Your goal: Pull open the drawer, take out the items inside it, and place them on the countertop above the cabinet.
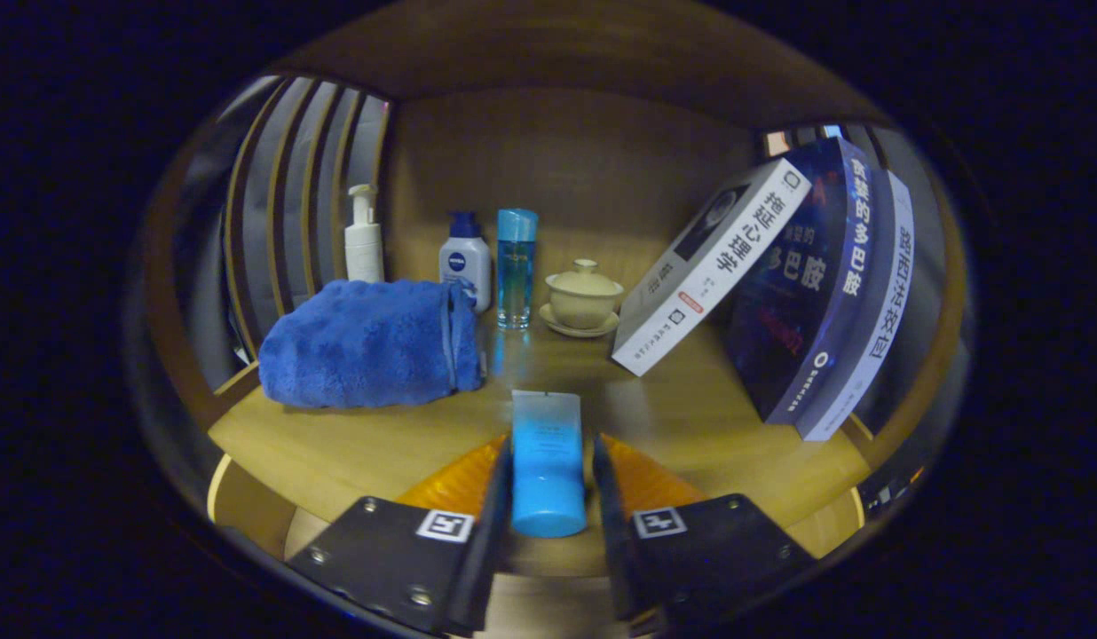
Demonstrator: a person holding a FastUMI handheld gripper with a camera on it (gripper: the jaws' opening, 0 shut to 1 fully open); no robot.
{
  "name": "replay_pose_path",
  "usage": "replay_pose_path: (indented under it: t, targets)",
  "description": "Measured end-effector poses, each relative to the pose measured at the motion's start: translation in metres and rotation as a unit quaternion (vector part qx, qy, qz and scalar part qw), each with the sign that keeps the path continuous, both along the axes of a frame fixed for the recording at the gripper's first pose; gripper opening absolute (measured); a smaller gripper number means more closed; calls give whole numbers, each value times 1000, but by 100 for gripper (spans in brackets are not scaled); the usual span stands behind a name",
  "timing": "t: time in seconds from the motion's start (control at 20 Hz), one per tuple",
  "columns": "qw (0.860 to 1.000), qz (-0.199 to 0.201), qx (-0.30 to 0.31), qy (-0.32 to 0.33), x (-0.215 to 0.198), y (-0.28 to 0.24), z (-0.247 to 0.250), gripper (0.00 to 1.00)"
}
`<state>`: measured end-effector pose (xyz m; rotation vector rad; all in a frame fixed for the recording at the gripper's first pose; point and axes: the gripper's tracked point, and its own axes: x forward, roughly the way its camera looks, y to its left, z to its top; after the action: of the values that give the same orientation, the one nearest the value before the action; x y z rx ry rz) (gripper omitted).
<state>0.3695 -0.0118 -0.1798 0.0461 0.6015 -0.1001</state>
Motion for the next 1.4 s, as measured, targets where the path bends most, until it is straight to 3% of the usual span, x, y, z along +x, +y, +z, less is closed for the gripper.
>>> replay_pose_path:
  t: [0.15, 0.3, 0.5, 0.75, 1.1, 1.4]
  targets:
    - [1000, 6, 20, -20, -23, -6, 14, 86]
    - [997, 6, 60, -43, -59, -9, 36, 95]
    - [991, 14, 107, -75, -116, -6, 75, 95]
    - [989, 49, 96, -100, -201, 10, 97, 96]
    - [991, 82, 56, -92, -309, 40, 70, 96]
    - [996, 46, 71, -36, -344, 41, 13, 96]
